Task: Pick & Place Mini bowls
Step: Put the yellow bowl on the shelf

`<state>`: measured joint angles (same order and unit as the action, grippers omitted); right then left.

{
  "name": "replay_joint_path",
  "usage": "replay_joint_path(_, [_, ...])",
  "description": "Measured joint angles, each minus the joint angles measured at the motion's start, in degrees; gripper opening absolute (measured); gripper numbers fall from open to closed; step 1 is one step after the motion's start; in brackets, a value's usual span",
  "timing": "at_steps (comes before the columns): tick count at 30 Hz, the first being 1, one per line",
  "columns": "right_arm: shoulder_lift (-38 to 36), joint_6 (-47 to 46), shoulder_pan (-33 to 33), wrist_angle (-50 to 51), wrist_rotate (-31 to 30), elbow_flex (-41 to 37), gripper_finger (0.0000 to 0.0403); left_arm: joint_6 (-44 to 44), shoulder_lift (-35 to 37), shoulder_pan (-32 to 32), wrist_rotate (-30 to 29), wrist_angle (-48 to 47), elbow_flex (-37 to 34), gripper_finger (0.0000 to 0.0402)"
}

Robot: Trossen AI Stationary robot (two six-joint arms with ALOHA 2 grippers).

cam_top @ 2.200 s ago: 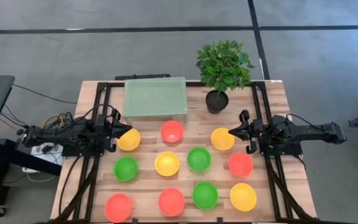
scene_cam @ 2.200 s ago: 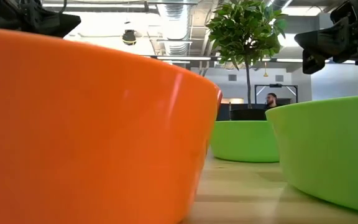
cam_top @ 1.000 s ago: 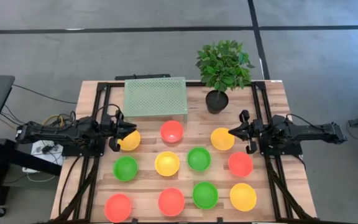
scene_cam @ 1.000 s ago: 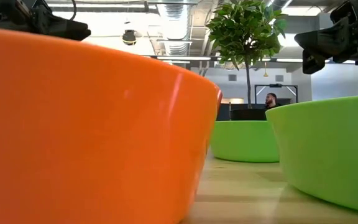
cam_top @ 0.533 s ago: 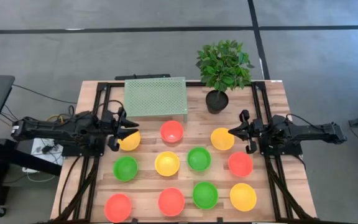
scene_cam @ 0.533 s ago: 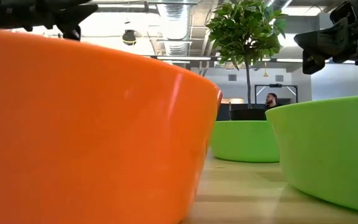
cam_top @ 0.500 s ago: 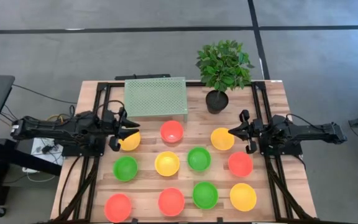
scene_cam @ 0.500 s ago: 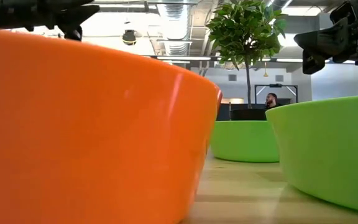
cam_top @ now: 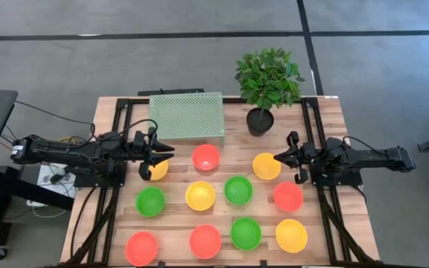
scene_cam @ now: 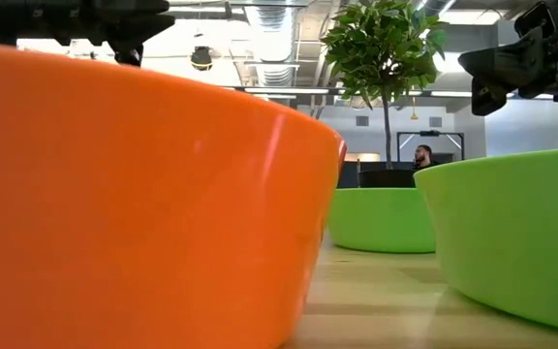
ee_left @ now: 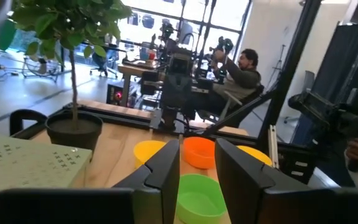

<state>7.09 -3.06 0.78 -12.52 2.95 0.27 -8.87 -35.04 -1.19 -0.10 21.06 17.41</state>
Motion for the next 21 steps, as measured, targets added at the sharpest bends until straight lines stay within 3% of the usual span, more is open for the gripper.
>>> replay_joint_path(5, [0.00,0.02,0.00,-7.27,0.01,-0.01,0.0006,0.01,0.03,0.00,-0.15,0.00,0.00,0.0103])
replay_joint_path(10, [-0.04,1.49,0.23,-22.20,-2.00,0.15,0.0006,0.01,0.03,0.00,-0.31,0.02,0.00,0.0103])
replay_joint_path(15, [0.81,-0.47,0.22,-21.49,-2.03,4.32,0.0006,-0.05,0.03,0.00,-0.31,0.00,0.00,0.0103])
replay_joint_path(21, [10.59,-0.49,0.27,-17.91,-2.02,10.82,0.0006,-1.34,0.00,0.00,-0.31,-0.51,0.55,0.0103])
